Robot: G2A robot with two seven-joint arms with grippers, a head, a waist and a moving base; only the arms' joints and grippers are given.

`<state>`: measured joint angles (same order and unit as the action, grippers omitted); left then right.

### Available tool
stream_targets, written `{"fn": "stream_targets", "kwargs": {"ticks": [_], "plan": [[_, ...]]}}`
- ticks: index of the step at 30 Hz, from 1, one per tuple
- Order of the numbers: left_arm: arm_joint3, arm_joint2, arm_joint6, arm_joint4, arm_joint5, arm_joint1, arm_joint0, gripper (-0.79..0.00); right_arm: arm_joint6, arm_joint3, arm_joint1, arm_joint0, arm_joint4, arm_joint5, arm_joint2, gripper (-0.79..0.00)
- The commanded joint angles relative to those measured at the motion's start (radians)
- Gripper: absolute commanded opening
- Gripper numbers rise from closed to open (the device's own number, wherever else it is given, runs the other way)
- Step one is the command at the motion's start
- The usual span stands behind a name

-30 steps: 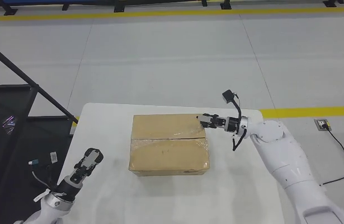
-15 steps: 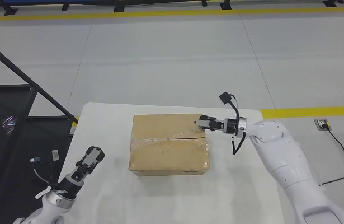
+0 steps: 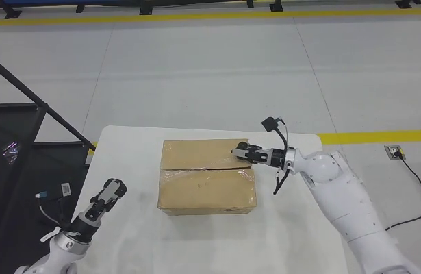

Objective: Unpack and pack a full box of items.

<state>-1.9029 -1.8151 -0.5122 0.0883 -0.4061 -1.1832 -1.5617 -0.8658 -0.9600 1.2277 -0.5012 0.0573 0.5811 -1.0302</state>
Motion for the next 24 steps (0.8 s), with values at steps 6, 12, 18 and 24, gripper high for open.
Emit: {"fn": "stream_targets", "kwargs": {"ticks": [6, 12, 18, 24], "plan": [[-0.001, 0.0, 0.003, 0.006, -0.002, 0.003, -0.002, 0.0, 0.007, -0.073, -0.018, -0.046, 0.023, -0.026, -0.034, -0.499], [0.001, 0.001, 0.003, 0.008, -0.004, 0.005, -0.002, 0.0, 0.091, -0.164, -0.029, -0.097, 0.103, -0.068, -0.056, -0.132], [0.003, -0.001, 0.005, 0.014, -0.01, 0.007, -0.008, 0.0, 0.157, -0.294, -0.039, -0.158, 0.226, -0.152, -0.063, -0.209], [0.001, -0.006, 0.004, 0.026, -0.019, 0.009, -0.015, 0.0, 0.238, -0.419, -0.045, -0.214, 0.387, -0.288, -0.057, -0.413]]}}
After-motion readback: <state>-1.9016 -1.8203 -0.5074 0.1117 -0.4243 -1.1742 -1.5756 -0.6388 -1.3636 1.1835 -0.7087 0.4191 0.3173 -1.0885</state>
